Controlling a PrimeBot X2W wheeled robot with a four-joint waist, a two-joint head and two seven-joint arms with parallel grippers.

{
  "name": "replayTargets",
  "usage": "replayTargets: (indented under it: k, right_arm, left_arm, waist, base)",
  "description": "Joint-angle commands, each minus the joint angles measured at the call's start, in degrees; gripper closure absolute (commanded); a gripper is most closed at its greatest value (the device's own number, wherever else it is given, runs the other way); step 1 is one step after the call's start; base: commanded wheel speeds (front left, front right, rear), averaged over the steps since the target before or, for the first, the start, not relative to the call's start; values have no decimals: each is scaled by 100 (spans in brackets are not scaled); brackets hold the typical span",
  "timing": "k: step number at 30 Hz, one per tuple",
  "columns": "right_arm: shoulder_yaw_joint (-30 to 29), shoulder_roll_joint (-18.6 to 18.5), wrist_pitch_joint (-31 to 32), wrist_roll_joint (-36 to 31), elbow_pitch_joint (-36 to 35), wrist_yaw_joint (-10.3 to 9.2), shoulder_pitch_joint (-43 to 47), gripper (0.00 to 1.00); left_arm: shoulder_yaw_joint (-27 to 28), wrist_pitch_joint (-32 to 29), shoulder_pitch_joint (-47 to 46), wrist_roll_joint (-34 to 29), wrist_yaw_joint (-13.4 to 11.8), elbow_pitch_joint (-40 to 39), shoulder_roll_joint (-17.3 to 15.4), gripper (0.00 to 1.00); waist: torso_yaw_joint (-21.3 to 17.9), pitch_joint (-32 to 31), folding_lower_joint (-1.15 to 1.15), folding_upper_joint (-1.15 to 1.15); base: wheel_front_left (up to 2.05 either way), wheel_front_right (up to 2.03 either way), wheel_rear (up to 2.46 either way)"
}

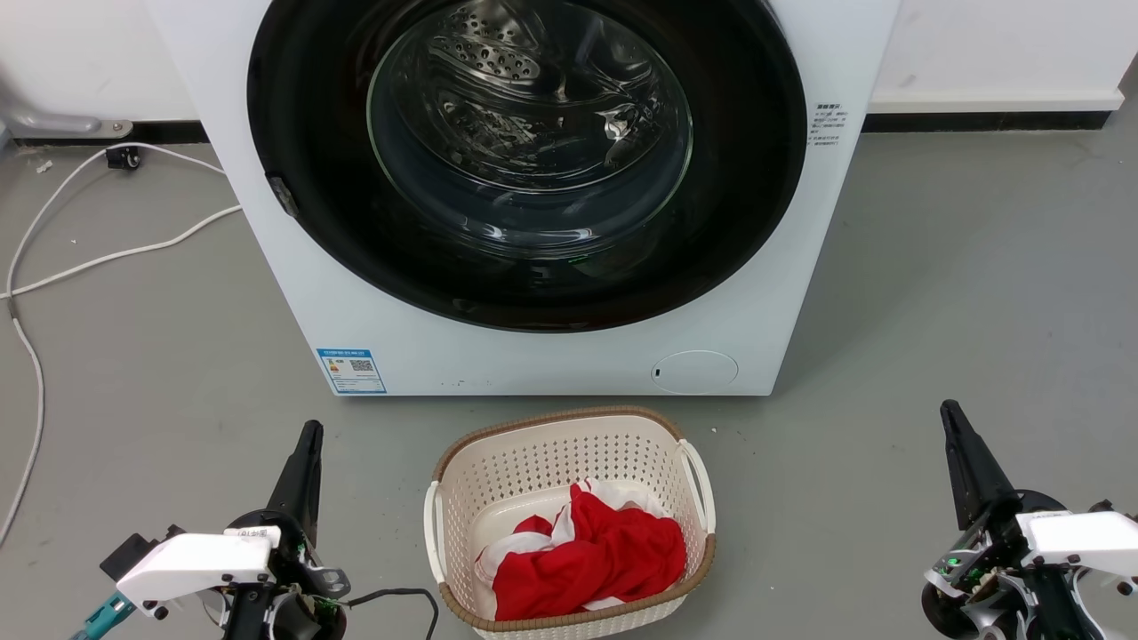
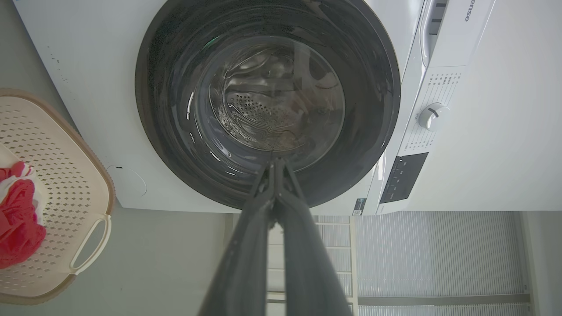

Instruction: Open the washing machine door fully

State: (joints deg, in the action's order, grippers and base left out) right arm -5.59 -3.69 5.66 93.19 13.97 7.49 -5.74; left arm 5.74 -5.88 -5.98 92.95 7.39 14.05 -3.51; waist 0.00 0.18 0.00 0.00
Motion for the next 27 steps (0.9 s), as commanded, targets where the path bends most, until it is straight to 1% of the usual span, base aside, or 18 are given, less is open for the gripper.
replayTargets:
  k: [1,9,10,12,20,24,27]
  right_arm:
    - [-12,12,29,-33,9,0,-80,100]
    - [-22,20,29,-44,9,0,-80,100]
    - [-10,9,18,-6,14,0,10,0]
    - [2,20,9,-9,77,0,61,0]
    - [135,26,-224,-105,-101,0,139,0]
    - [129,29,-331,-287,-182,0,170,0]
    - [120,31,-407,-527,-266,0,183,0]
  left_arm:
    - [7,-8,-40,-13,18,7,1,100]
    - [18,-20,-41,-25,18,7,9,100]
    - [5,-1,8,-1,0,18,8,0]
    - [-12,6,55,-5,-5,83,25,0]
    - [-295,240,49,-110,-3,-59,28,0]
    - [-362,350,44,-258,-3,-147,30,0]
    - [-356,427,38,-481,-2,-246,31,0]
  waist:
    - [0,0,0,0]
    - [0,0,0,0]
    - [0,0,0,0]
    - [0,1,0,0]
    - [-7,-5,0,0]
    - [-11,-10,0,0]
    - [-14,-12,0,0]
  base:
    - [0,0,0]
    - [0,0,0]
    - [0,0,0]
    - [0,0,0]
    - [0,0,0]
    - [0,0,0]
    - [0,0,0]
